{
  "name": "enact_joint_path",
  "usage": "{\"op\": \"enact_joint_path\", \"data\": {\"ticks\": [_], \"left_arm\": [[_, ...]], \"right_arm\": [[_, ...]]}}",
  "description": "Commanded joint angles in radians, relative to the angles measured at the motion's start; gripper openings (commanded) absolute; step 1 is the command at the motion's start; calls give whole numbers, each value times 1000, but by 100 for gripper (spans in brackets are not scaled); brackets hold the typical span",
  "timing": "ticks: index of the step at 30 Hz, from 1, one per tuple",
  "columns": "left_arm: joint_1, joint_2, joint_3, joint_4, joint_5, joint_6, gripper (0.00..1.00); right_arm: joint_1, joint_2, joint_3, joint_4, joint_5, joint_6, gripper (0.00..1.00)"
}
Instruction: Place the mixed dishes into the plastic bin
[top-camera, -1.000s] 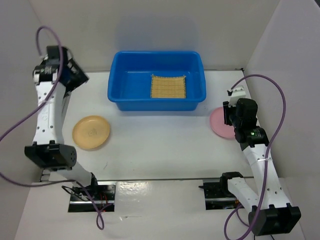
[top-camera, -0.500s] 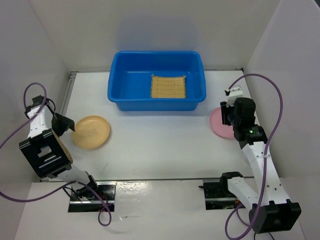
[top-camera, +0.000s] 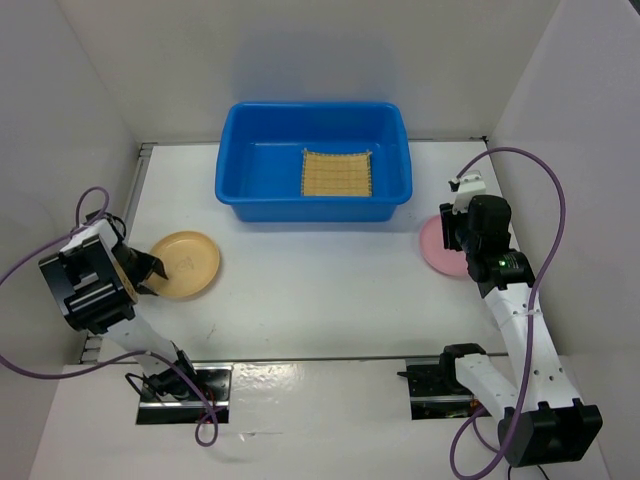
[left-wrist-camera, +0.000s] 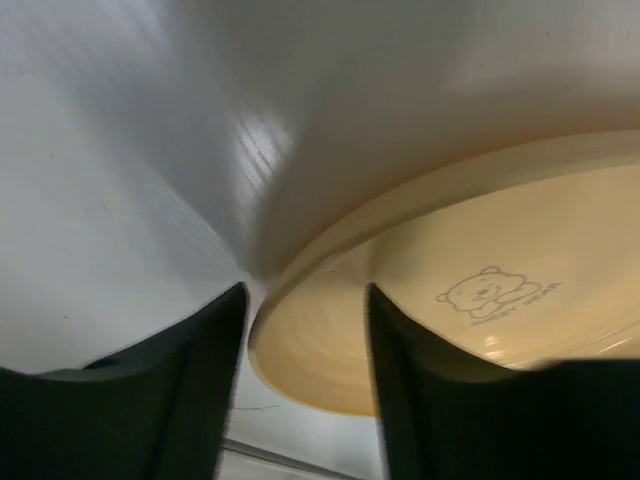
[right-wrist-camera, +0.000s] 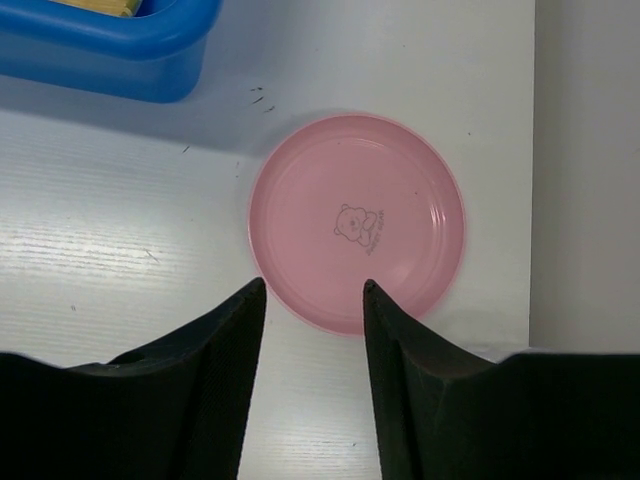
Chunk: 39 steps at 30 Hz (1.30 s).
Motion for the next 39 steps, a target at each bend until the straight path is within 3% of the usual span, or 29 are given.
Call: {"op": "enact_joint_path", "data": {"ticks": [1, 3, 4, 5, 8, 11, 16, 17, 23, 26, 28, 29, 31, 33, 34, 38, 39], "left_arm": [[6, 32, -5, 26, 32, -6, 52], [6, 45, -5, 16, 32, -15, 14], [6, 54, -5, 16, 32, -15, 2], [6, 54, -5, 16, 32, -15, 0], [-3, 42, 25, -10, 43, -37, 0], [-32, -4, 160, -62, 30, -77, 0], [-83, -52, 477, -105, 136, -170, 0], [-98, -52, 583, -88, 153, -185, 0], [-255, 2, 856, 41, 280, -301, 0], [-380, 127, 1089, 50, 320, -301, 0], [-489, 297, 1268, -14, 352, -289, 0], [-523, 463, 1546, -66, 352, -269, 0], [-598, 669, 1927, -250, 387, -268, 0], [-632, 735, 1884, -167, 446, -305, 0], [-678, 747, 1883, -166, 385, -295, 0], [-764, 946, 2067, -125, 393, -346, 0], [-781, 956, 2035, -91, 394, -379, 0]], "right_arm": [[8, -12, -4, 36, 1, -9, 50], [8, -12, -4, 36, 1, -9, 51], [8, -12, -4, 36, 1, -9, 51], [8, -12, -4, 36, 1, -9, 51], [8, -12, -4, 36, 1, -9, 51], [8, -3, -4, 36, 1, -9, 51], [8, -2, -4, 36, -8, -9, 51], [8, -2, -4, 36, -8, -9, 51], [8, -2, -4, 36, -8, -9, 51], [8, -12, -4, 36, 1, -9, 51], [8, -12, -4, 36, 1, -9, 51], [8, -21, -4, 36, 1, -9, 51], [8, -21, -13, 45, 1, -9, 51], [8, -31, -14, 45, 1, -9, 51], [8, -32, -14, 45, 11, -9, 51], [8, -41, -14, 45, 11, -9, 51], [8, -41, -14, 45, 11, -9, 51]]}}
